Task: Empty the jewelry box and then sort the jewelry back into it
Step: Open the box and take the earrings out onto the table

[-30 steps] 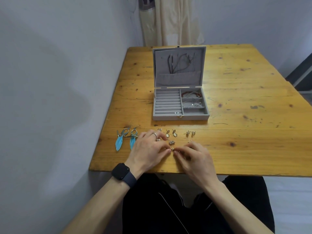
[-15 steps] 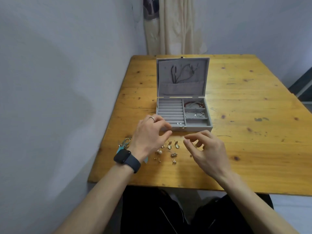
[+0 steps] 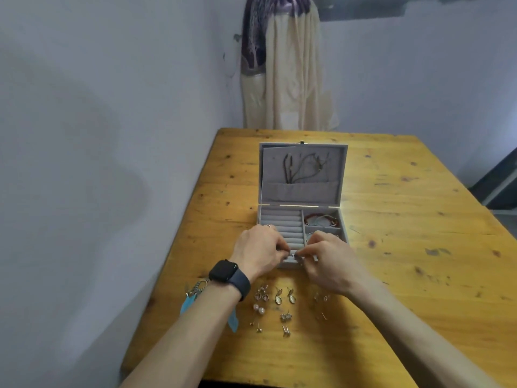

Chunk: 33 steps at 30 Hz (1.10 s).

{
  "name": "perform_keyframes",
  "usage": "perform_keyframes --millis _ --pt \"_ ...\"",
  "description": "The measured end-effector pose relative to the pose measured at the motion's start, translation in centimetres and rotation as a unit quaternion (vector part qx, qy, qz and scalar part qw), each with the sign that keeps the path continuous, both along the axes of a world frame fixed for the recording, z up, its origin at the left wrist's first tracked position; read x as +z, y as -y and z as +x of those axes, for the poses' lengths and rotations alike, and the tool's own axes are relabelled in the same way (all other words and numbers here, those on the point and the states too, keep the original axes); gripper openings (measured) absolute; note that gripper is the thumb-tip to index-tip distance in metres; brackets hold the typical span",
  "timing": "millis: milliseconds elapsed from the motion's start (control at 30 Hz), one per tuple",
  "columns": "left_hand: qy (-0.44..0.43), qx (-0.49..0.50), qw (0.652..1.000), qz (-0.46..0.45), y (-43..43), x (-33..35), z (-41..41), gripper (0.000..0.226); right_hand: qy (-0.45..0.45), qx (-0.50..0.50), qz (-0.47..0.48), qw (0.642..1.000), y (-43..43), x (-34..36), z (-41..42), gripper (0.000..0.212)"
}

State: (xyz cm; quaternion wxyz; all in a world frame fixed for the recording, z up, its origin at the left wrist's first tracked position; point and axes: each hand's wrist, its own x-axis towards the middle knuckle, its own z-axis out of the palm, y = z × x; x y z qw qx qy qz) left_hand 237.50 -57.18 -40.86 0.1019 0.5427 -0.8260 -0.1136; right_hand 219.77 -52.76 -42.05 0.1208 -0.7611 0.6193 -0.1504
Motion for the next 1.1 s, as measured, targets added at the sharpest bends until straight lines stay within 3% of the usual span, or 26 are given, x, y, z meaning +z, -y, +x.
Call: perform_keyframes --millis 233,400,567,733,867,967,1100 --pt "-0.006 -0.010 1.000 -0.006 0.1 0.0 0.0 0.016 0.005 -0.003 0.035 0.999 0.9 1.0 0.3 0.022" --pt "0.015 -0.039 0.999 -0.014 0.6 0.6 -0.2 0.015 -0.054 0.020 0.126 0.990 3.1 2.8 0.6 0.015" --pt "0.026 -0.072 0.997 -0.030 0.9 0.8 -0.1 0.015 -0.118 0.036 0.140 0.982 3.9 2.1 0.9 0.020" --pt "0.014 -0.121 0.991 -0.063 0.6 0.5 -0.1 0.018 0.047 -0.027 0.056 0.997 0.2 2.7 -1.7 0.013" --pt "0.043 -0.207 0.970 -0.121 0.6 0.1 0.0 0.019 0.203 -0.074 -0.009 0.976 -5.8 1.7 -3.1 0.008" --pt "0.100 -0.260 0.949 -0.146 0.7 0.1 0.1 0.011 0.247 -0.119 -0.012 0.961 -9.4 -1.3 -3.4 0.012" --pt "0.151 -0.310 0.916 -0.205 1.2 -0.1 0.2 0.023 0.273 -0.168 -0.025 0.947 -12.6 -3.9 -3.0 0.014"
